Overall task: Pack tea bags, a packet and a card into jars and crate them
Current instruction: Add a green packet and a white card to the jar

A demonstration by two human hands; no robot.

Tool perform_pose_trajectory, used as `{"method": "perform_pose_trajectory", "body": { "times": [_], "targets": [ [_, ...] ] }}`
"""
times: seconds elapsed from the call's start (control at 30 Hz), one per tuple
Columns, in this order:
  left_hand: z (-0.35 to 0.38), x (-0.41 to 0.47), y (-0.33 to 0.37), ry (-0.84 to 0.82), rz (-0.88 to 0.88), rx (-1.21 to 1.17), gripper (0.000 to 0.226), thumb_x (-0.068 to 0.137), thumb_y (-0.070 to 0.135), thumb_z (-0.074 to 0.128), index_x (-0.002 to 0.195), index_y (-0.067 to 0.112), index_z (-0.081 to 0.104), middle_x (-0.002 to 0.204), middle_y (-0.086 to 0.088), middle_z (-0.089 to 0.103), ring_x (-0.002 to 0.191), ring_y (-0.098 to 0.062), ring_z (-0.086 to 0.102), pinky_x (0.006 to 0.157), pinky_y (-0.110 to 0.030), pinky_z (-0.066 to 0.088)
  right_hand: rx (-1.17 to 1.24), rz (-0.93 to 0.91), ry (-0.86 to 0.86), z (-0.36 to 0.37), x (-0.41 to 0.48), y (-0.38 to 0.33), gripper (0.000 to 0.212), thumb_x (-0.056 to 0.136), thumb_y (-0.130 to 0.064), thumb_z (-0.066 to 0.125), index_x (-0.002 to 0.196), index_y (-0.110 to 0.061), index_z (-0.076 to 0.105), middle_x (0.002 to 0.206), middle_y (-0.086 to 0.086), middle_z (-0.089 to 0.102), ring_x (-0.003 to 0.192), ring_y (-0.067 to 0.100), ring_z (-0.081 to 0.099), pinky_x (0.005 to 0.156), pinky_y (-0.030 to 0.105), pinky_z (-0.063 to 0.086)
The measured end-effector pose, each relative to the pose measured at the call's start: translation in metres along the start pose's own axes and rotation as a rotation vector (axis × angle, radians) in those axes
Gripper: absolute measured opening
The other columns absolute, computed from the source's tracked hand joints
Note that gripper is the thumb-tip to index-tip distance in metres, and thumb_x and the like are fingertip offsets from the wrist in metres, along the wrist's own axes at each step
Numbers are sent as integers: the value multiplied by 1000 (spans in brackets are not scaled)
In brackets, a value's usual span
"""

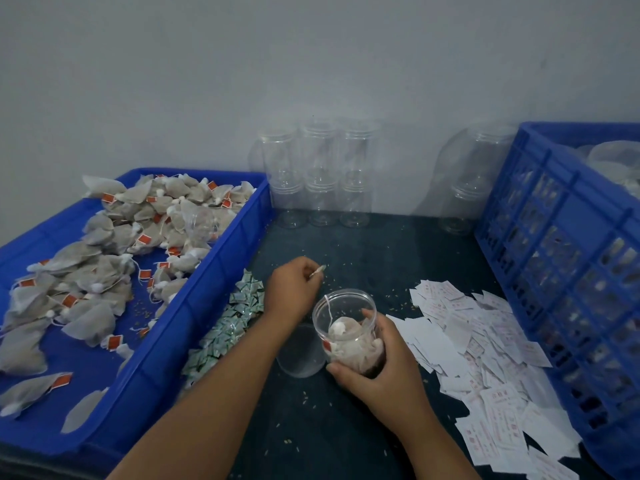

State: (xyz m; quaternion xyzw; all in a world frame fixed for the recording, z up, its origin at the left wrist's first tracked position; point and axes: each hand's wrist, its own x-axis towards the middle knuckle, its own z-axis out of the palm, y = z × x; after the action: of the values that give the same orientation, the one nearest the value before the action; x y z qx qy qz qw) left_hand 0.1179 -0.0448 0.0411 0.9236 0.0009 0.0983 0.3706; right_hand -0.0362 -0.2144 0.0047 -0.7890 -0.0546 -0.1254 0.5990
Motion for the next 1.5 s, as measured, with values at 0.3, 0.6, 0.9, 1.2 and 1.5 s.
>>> {"method": "perform_pose_trajectory", "body": {
  "times": [0.3,0.6,0.9,1.2,1.5],
  "targets": [
    [-88,-54,52,-364,338,-243,9,87,49,77,93,44,78,112,23,72,107,3,66,87,-16,52,82,23,42,-4,-4,-9,77,67,-52,96,131,-64,54,134,-26,69,121,1,70,94,21,59],
    [-66,-79,49,-8,149,-347,15,100,35,63,93,32,75,92,21,73,89,4,66,74,-9,48,153,17,263,-16,-4,-20,73,65,-50,94,127,-66,57,129,-26,70,116,-1,71,90,15,58],
    [23,-105,32,-369,383,221,33,96,43,66,121,22,70,114,1,65,105,-22,59,93,-40,50,44,81,666,-40,10,-4,89,77,-43,98,150,-21,52,139,-3,65,125,14,66,104,35,57],
    [44,-102,26,-199,530,404,28,100,46,58,109,30,80,117,13,72,104,-20,63,90,-37,49,97,48,551,-35,10,2,94,65,-60,93,146,-26,57,136,-3,70,125,19,70,101,51,62],
    [-21,-95,31,21,133,-117,16,93,21,72,102,34,76,84,24,72,82,11,66,70,-6,49,162,44,429,-30,6,0,94,62,-59,94,146,-42,54,134,-25,66,125,4,68,101,31,62]
  ]
}}
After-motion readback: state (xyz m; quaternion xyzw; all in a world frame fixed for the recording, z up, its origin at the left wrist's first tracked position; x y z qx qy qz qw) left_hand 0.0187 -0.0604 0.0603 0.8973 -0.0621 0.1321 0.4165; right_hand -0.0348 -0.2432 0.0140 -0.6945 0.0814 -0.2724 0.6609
